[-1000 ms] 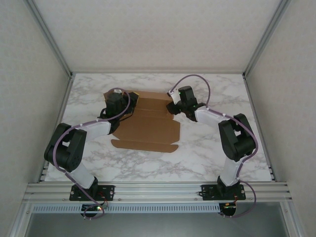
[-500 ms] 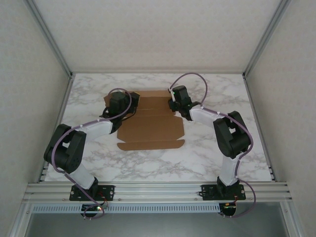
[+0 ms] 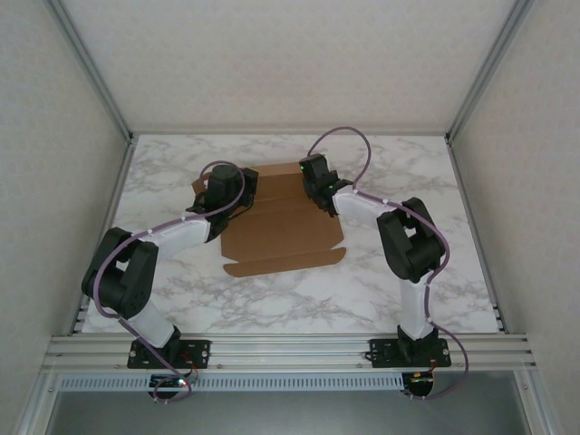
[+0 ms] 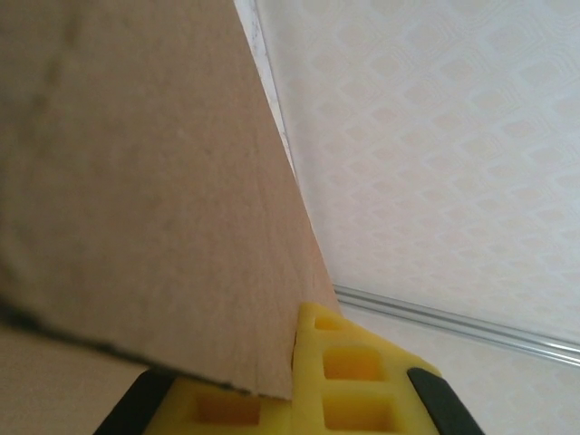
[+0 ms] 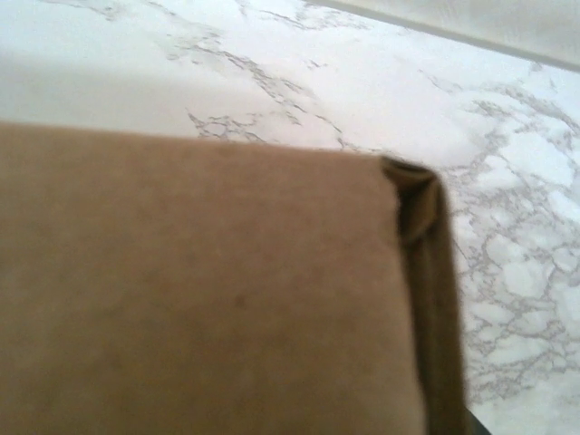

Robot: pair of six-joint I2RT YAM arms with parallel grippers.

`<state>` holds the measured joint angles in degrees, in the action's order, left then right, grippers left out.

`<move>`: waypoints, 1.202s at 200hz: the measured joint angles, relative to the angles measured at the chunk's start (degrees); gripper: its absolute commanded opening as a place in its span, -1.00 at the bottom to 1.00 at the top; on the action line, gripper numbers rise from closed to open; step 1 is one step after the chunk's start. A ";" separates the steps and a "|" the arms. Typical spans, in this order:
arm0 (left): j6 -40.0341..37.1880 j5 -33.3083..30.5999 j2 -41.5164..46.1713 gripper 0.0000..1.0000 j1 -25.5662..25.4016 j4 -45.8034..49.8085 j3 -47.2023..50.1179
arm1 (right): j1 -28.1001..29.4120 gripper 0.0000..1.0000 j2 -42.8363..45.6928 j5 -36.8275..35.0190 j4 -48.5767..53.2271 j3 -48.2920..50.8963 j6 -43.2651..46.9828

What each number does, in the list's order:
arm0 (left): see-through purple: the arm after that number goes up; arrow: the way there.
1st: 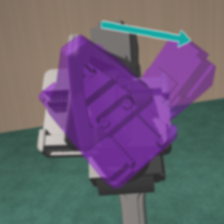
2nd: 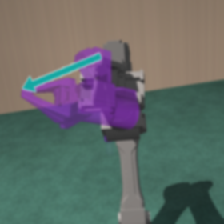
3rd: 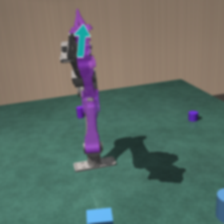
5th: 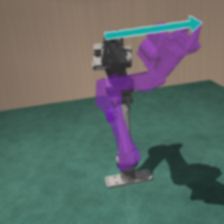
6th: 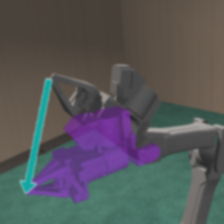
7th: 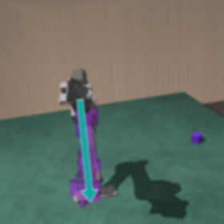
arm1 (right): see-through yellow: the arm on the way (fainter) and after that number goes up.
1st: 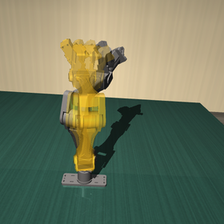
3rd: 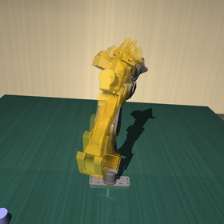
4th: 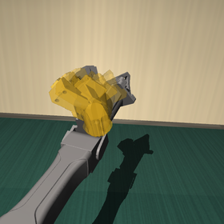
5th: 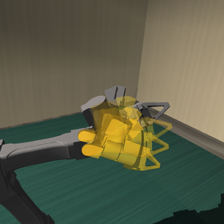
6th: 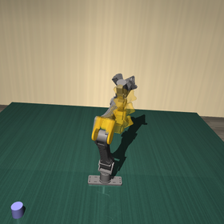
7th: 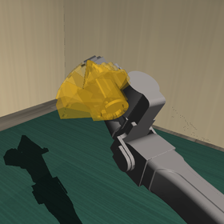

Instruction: Fold the paper box

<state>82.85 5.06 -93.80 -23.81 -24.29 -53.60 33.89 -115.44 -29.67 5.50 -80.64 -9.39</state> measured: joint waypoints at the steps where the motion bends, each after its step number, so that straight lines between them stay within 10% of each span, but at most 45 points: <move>1: 0.02 -0.02 0.00 -1.00 0.00 0.00 0.00 | 0.02 -0.77 -0.04 -0.07 0.15 -0.15 -0.20; 83: -0.59 -0.59 0.02 -1.00 -0.26 2.08 -0.74 | -2.71 0.71 4.04 4.76 -0.63 4.52 -0.13; 163: -2.91 2.67 0.39 -1.00 -0.48 6.10 -2.54 | -7.26 0.77 24.59 32.39 -14.64 25.62 3.65; 240: -3.32 2.86 -0.39 -1.00 -0.31 11.34 -6.16 | -9.92 0.44 29.20 30.12 -16.26 27.30 4.74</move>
<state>79.53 7.92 -94.19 -24.12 -12.95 -59.77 23.97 -86.24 0.45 -10.76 -53.34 -4.64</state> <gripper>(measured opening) 0.054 0.732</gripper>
